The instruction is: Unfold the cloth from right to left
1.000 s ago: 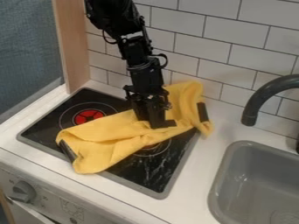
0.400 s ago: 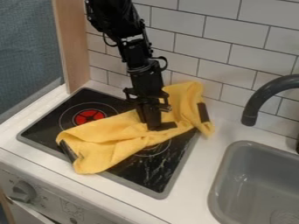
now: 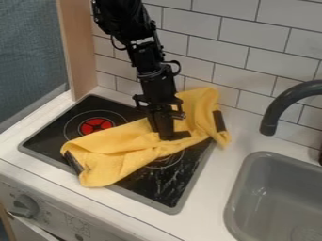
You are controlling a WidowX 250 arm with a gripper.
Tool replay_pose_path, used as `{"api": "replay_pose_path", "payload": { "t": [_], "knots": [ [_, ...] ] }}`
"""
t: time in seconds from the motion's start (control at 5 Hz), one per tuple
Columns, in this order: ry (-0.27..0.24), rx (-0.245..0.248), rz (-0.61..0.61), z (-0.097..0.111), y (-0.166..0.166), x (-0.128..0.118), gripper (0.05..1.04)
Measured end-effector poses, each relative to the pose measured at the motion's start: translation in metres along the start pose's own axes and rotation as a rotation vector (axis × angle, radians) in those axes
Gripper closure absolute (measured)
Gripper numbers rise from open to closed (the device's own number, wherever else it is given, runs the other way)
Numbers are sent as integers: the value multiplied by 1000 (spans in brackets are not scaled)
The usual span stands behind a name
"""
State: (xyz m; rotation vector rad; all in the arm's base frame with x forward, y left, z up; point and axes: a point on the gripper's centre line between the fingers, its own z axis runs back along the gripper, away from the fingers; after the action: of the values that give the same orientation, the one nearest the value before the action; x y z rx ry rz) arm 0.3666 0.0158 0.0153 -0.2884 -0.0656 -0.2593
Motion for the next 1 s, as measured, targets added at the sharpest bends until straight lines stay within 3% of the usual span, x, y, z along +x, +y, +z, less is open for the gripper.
{"api": "replay_pose_path", "payload": {
  "t": [0.8, 1.0],
  "knots": [
    [-123, 37, 178, 53, 46, -22, 1035],
    [-186, 45, 218, 68, 63, -18, 1035]
  ]
}}
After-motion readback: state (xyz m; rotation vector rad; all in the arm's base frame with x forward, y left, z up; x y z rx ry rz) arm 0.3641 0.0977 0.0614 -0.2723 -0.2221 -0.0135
